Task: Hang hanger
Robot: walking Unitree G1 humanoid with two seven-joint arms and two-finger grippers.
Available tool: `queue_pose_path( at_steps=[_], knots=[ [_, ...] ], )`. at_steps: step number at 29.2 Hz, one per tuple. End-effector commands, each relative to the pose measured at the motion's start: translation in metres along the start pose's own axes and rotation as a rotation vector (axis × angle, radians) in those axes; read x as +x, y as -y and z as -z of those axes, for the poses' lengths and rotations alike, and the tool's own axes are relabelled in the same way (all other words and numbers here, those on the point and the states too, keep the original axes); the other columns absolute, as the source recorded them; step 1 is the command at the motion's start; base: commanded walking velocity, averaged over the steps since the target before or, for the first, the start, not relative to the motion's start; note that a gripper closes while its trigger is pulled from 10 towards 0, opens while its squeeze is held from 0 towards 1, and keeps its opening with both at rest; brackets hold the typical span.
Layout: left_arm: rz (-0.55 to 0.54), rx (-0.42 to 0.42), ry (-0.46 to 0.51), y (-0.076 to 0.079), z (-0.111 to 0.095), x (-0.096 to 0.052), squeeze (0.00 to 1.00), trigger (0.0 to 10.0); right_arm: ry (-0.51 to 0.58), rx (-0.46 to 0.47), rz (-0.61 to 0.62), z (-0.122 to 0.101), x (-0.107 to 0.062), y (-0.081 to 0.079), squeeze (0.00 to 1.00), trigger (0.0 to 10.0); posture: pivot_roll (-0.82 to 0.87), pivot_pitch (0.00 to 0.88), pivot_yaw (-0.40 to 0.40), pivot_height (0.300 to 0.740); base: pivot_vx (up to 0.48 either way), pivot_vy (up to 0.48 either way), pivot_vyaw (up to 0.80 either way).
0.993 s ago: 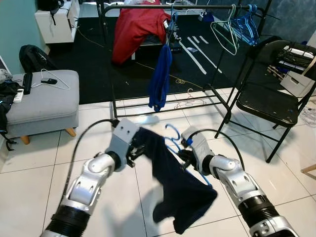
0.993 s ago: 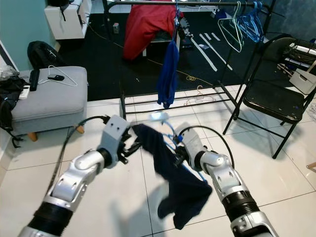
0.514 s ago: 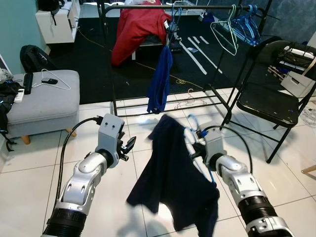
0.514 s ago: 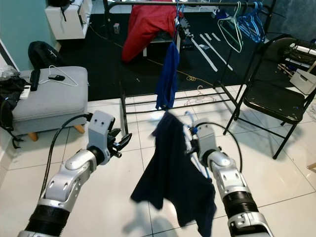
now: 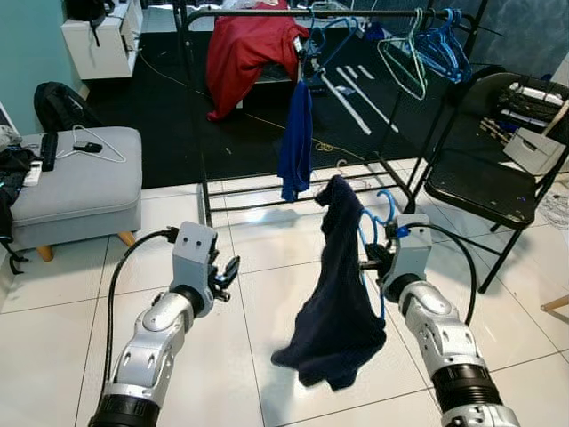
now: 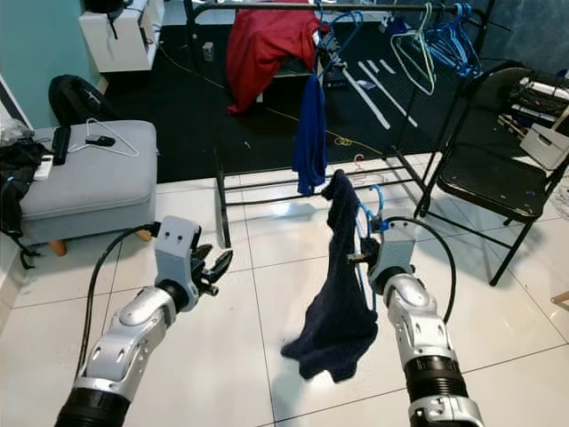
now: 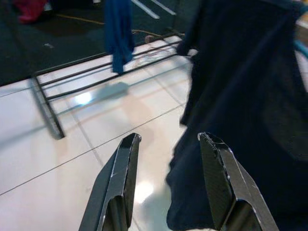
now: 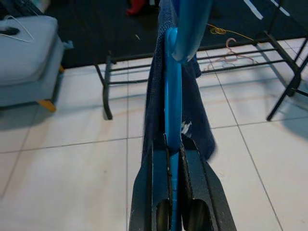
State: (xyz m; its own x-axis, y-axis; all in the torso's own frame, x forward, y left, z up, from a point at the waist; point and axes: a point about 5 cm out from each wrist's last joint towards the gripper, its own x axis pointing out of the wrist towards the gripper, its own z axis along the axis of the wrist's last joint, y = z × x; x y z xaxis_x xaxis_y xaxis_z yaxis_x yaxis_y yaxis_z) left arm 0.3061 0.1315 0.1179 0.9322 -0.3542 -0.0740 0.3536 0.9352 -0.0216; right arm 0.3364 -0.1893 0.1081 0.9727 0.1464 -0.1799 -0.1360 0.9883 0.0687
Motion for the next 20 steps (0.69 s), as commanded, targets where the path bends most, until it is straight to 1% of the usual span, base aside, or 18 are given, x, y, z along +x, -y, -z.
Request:
queue_pose_path(
  at_steps=[1, 2, 4, 5, 7, 8, 9, 10, 13, 14, 15, 16, 18, 19, 20],
  knots=[
    [0.053, 0.024, 0.009, 0.006, -0.002, 0.001, 0.00, 10.0, 0.037, -0.007, -0.041, -0.008, 0.001, -0.004, 0.00, 10.0, -0.06, 0.053, -0.040, 0.740, 0.000, 0.000, 0.00],
    [0.099, 0.059, -0.001, 0.010, -0.002, 0.003, 0.00, 10.0, 0.003, -0.033, -0.104, -0.005, 0.003, -0.012, 0.00, 10.0, -0.06, 0.057, -0.037, 0.740, 0.000, 0.000, 0.00],
    [0.099, 0.059, -0.001, 0.010, -0.002, 0.003, 0.00, 10.0, 0.003, -0.033, -0.104, -0.005, 0.003, -0.012, 0.00, 10.0, -0.06, 0.057, -0.037, 0.740, 0.000, 0.000, 0.00],
    [0.130, 0.083, -0.008, 0.013, -0.002, 0.004, 0.00, 10.0, -0.022, -0.051, -0.147, -0.003, 0.003, -0.017, 0.00, 10.0, -0.06, 0.057, -0.037, 0.740, 0.000, 0.000, 0.00],
    [0.130, 0.083, -0.008, 0.013, -0.002, 0.004, 0.00, 10.0, -0.022, -0.051, -0.147, -0.003, 0.003, -0.017, 0.00, 10.0, -0.06, 0.057, -0.037, 0.740, 0.000, 0.000, 0.00],
    [0.189, 0.135, -0.022, 0.019, 0.001, 0.004, 0.00, 10.0, -0.038, -0.084, -0.236, -0.002, 0.004, -0.030, 0.00, 10.0, -0.06, 0.063, -0.033, 0.740, 0.000, 0.000, 0.00],
    [0.189, 0.135, -0.022, 0.019, 0.001, 0.004, 0.00, 10.0, -0.038, -0.084, -0.236, -0.002, 0.004, -0.030, 0.00, 10.0, -0.06, 0.063, -0.033, 0.740, 0.000, 0.000, 0.00],
    [0.225, 0.172, -0.034, 0.023, 0.003, 0.005, 0.00, 10.0, -0.037, -0.097, -0.318, -0.004, 0.004, -0.043, 0.00, 10.0, -0.06, 0.064, -0.033, 0.740, 0.000, 0.000, 0.00],
    [0.225, 0.172, -0.034, 0.023, 0.003, 0.005, 0.00, 10.0, -0.037, -0.097, -0.318, -0.004, 0.004, -0.043, 0.00, 10.0, -0.06, 0.064, -0.033, 0.740, 0.000, 0.000, 0.00],
    [0.246, 0.190, -0.045, 0.026, 0.004, 0.006, 0.00, 10.0, -0.030, -0.100, -0.382, -0.007, 0.005, -0.054, 0.00, 10.0, -0.06, 0.066, -0.038, 0.740, 0.000, 0.000, 0.00],
    [0.246, 0.190, -0.045, 0.026, 0.004, 0.006, 0.00, 10.0, -0.030, -0.100, -0.382, -0.007, 0.005, -0.054, 0.00, 10.0, -0.06, 0.066, -0.038, 0.740, 0.000, 0.000, 0.00],
    [0.237, 0.162, -0.078, 0.029, 0.003, 0.011, 0.26, 10.0, -0.020, -0.109, -0.481, -0.013, 0.012, -0.080, 0.00, 10.0, -0.05, 0.073, -0.052, 0.740, 0.000, 0.000, 0.00],
    [0.237, 0.162, -0.078, 0.029, 0.003, 0.011, 0.26, 10.0, -0.020, -0.109, -0.481, -0.013, 0.012, -0.080, 0.00, 10.0, -0.05, 0.073, -0.052, 0.740, 0.000, 0.000, 0.00],
    [0.230, 0.131, -0.087, 0.030, 0.001, 0.013, 1.00, 10.0, -0.021, -0.113, -0.516, -0.014, 0.014, -0.089, 0.00, 10.0, -0.05, 0.073, -0.054, 0.740, 0.000, 0.000, 0.00],
    [0.230, 0.131, -0.087, 0.030, 0.001, 0.013, 1.00, 10.0, -0.021, -0.113, -0.516, -0.014, 0.014, -0.089, 0.00, 10.0, -0.05, 0.073, -0.054, 0.740, 0.000, 0.000, 0.00]
  ],
)
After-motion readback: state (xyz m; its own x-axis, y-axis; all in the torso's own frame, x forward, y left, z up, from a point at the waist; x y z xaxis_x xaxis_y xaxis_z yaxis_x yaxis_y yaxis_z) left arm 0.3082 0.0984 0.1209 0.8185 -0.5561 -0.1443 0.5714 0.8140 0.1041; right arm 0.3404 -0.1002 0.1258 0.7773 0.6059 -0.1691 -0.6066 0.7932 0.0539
